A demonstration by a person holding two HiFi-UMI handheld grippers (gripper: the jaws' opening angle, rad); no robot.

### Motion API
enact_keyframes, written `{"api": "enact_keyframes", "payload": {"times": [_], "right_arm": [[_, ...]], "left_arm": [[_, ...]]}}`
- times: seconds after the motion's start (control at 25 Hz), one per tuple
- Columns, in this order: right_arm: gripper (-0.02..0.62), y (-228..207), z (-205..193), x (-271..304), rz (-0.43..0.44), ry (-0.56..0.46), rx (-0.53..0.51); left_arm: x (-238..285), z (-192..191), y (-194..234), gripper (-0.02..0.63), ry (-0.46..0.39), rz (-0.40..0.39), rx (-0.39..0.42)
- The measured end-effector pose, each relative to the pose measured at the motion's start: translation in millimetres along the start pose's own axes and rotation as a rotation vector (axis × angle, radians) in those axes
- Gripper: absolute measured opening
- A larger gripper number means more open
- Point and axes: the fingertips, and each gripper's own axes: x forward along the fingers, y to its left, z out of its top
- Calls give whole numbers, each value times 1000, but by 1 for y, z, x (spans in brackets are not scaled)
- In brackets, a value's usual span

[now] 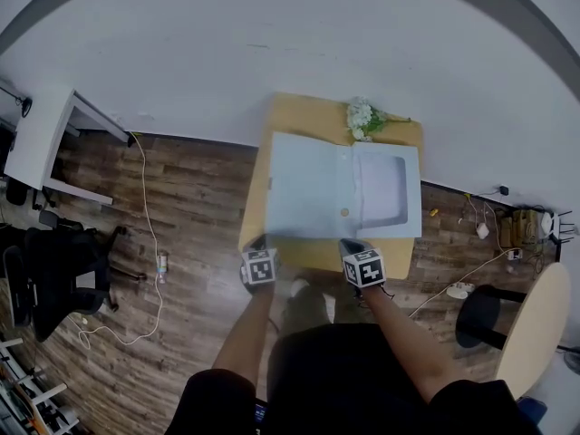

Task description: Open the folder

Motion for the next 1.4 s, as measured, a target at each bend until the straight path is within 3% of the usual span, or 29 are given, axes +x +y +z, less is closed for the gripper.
{"api": "enact_keyframes", "payload": {"times": [0.12,0.2,0.44,0.72,0.92,1.08,1.4], "right_arm": [[2,-3,-9,-5,-13,1,17],[2,-9,-13,-9,-20,-5,32],[2,-27,-19,-23,-38,-26,50],[2,-39,-16,-63,-8,-135,61],[2,-65,-5,-132,17,-287,51],[2,-106,2,-192,-14,-393,29],[2,-166,15,-302,-62,-586,-87]], "left_arm": [[5,-14,5,0,77,19,18],[8,-13,1,0,80,19,28],[-5,3,-22,0,9,2,58],[-57,19,-79,2,-171,-46,27],[-98,28,-144,2,-270,-34,16],[-126,43,-210,2,-364,-44,9],[-181,87,-330,2,-534,-56,82]]}}
